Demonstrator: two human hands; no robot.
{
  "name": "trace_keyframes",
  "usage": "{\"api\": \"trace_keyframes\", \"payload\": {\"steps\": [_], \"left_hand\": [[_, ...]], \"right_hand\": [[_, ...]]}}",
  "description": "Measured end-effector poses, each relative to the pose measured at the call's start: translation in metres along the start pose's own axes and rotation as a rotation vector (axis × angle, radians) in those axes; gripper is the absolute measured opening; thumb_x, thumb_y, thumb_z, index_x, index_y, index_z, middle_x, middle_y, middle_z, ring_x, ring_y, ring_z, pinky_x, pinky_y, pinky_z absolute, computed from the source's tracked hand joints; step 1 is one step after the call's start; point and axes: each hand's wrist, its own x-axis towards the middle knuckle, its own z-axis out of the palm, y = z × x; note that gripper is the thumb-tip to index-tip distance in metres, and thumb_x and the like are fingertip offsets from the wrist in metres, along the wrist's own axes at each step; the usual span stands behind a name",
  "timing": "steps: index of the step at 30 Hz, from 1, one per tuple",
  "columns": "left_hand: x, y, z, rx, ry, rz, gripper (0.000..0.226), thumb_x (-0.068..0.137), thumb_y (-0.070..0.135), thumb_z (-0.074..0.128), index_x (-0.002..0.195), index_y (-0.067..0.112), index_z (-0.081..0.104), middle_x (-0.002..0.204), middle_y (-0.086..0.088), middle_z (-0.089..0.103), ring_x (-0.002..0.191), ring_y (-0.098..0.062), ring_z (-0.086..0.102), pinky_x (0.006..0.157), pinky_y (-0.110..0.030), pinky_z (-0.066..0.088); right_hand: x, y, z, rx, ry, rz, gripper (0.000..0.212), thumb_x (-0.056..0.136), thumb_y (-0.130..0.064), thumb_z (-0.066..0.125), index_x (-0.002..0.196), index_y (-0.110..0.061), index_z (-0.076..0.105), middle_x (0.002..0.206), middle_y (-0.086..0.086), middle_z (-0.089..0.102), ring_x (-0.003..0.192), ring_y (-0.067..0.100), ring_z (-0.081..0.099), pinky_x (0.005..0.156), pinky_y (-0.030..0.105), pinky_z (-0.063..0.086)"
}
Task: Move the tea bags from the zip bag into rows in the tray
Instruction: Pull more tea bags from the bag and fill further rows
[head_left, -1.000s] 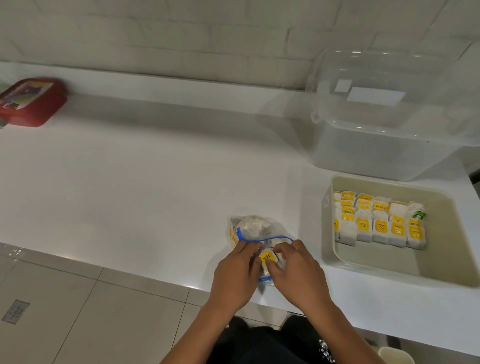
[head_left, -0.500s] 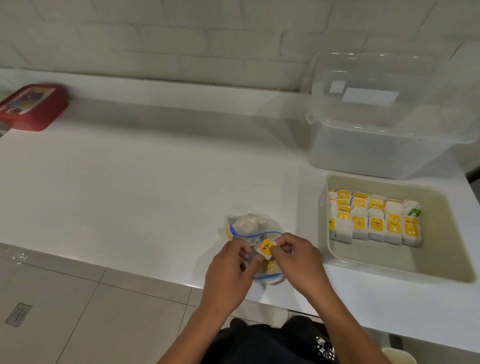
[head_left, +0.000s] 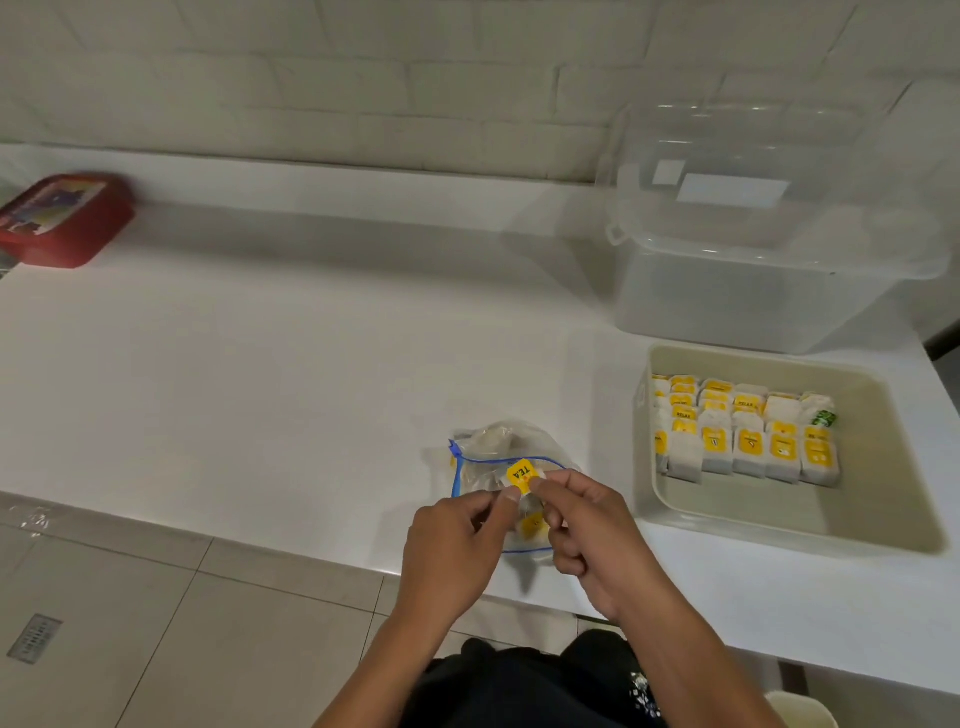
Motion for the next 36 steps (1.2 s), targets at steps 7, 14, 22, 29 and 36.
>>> {"api": "trace_keyframes", "payload": {"steps": [7, 14, 22, 29, 36], "left_hand": [[-0.001, 0.009, -0.004, -0.237, -0.005, -0.117, 0.017, 0.092, 0.036, 0.068, 0.076, 0.030, 0.069, 0.074, 0.013, 0.072, 0.071, -0.007, 0.068, 0.067, -0.025, 0.051], [-0.003, 0.001, 0.000, 0.004, 0.045, -0.048, 0.027, 0.093, 0.034, 0.061, 0.072, 0.025, 0.048, 0.058, 0.003, 0.058, 0.060, -0.016, 0.054, 0.054, -0.022, 0.041], [-0.002, -0.005, 0.004, 0.060, 0.023, -0.016, 0.028, 0.093, 0.034, 0.062, 0.072, 0.029, 0.044, 0.059, 0.008, 0.059, 0.061, -0.008, 0.058, 0.052, -0.016, 0.038], [0.000, -0.011, 0.005, 0.158, -0.032, 0.076, 0.023, 0.097, 0.032, 0.060, 0.080, 0.030, 0.044, 0.062, 0.010, 0.056, 0.058, -0.003, 0.053, 0.052, -0.016, 0.035], [0.003, -0.017, 0.008, 0.201, -0.019, 0.106, 0.017, 0.096, 0.033, 0.061, 0.085, 0.025, 0.051, 0.065, 0.006, 0.061, 0.063, -0.012, 0.059, 0.058, -0.026, 0.046]], "right_hand": [[-0.004, 0.007, 0.006, -0.257, 0.066, -0.086, 0.012, 0.090, -0.017, 0.065, 0.079, -0.017, 0.070, 0.060, -0.004, 0.058, 0.046, 0.014, 0.046, 0.044, 0.024, 0.035], [0.006, 0.012, 0.000, -1.305, 0.265, -0.369, 0.017, 0.098, -0.029, 0.052, 0.106, -0.025, 0.067, 0.107, -0.004, 0.065, 0.093, 0.018, 0.061, 0.069, 0.026, 0.044], [0.010, 0.020, 0.012, -1.527, 0.307, -0.315, 0.037, 0.098, -0.048, 0.053, 0.122, -0.020, 0.058, 0.118, 0.003, 0.058, 0.099, 0.023, 0.064, 0.067, 0.028, 0.036], [0.016, 0.018, 0.012, -1.435, 0.287, -0.301, 0.025, 0.093, -0.032, 0.059, 0.117, -0.026, 0.056, 0.109, -0.004, 0.066, 0.094, 0.021, 0.065, 0.065, 0.028, 0.041], [0.014, 0.011, 0.000, -1.237, 0.266, -0.258, 0.023, 0.094, -0.023, 0.057, 0.115, -0.030, 0.062, 0.107, -0.007, 0.068, 0.098, 0.018, 0.063, 0.077, 0.028, 0.050]]}}
